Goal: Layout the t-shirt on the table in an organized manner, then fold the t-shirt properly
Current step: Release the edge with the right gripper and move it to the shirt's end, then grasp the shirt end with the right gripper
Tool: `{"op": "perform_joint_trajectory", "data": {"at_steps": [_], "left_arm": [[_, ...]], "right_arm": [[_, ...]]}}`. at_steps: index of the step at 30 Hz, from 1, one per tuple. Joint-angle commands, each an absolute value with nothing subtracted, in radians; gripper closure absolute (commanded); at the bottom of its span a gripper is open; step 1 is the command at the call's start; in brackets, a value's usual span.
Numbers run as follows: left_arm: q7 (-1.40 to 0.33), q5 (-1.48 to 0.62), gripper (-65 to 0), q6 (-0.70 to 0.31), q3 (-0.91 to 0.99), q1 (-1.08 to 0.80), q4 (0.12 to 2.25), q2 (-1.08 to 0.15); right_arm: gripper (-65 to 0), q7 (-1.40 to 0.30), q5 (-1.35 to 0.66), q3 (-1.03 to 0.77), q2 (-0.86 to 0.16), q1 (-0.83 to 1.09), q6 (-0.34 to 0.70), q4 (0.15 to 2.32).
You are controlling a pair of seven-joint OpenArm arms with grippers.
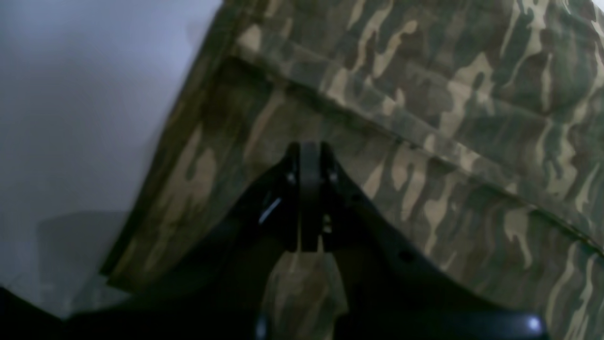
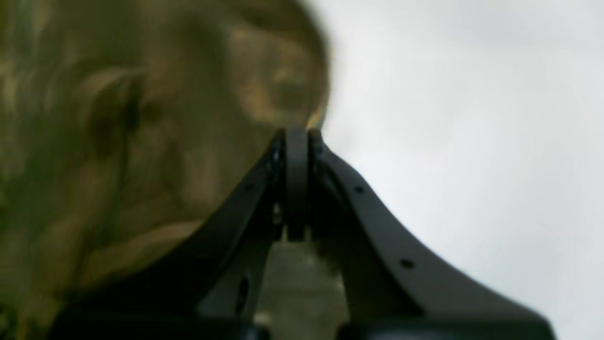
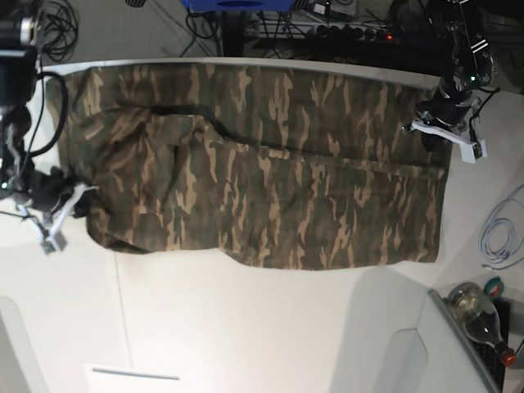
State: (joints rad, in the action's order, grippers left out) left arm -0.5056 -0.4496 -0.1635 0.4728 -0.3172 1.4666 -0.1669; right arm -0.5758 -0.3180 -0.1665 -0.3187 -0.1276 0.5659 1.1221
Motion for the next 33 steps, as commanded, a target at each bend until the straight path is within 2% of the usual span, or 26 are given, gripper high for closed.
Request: {"op": "perform_joint_trajectory", "data": {"at_steps": [1, 8, 13, 18, 25, 27, 30, 33], "left_arm": [[-0.487, -0.456, 0.0, -0.170, 0.476, -0.314, 1.484, -0.179], [-0.487, -0.456, 0.0, -0.170, 0.483, -0.317, 1.486, -0.179], [-0.487, -0.456, 0.0, -0.170, 0.483, -0.315, 1.489, -0.179], [-0.487, -0.458, 0.0, -0.166, 0.483, -0.309, 1.484, -0.200], [-0.487, -0.458, 0.0, -0.166, 0.483, -0.309, 1.483, -0.222], [-0.487, -0.458, 0.0, -0.166, 0.483, -0.309, 1.483, -0.222], [-0.487, -0.458, 0.0, -0.166, 0.483, -0.311, 1.483, -0.222], [-0.487, -0.458, 0.0, -0.166, 0.483, -0.315, 1.483, -0.222]], "right_arm": [[0.0, -0.579, -0.335, -0.193, -0.315, -0.108, 0.573, 1.207], [0.0, -0.725, -0.335, -0.236, -0.219, 0.107, 0.573, 1.618], [0.0, -0.750, -0.335, -0.231, -0.162, 0.240, 0.573, 1.771], [0.0, -0.750, -0.335, -0.229, -0.114, 0.348, 0.575, 1.796], [-1.2, -0.763, -0.335, -0.239, -0.094, 0.354, 0.573, 1.633], [-8.4, -0.828, -0.335, -0.240, -0.099, 0.351, 0.572, 1.670], [-26.1, -0.885, -0.331, -0.245, -0.104, 0.346, 0.568, 1.810], [-36.6, -0.889, -0.329, -0.260, -0.102, 0.280, 0.567, 1.882]]}}
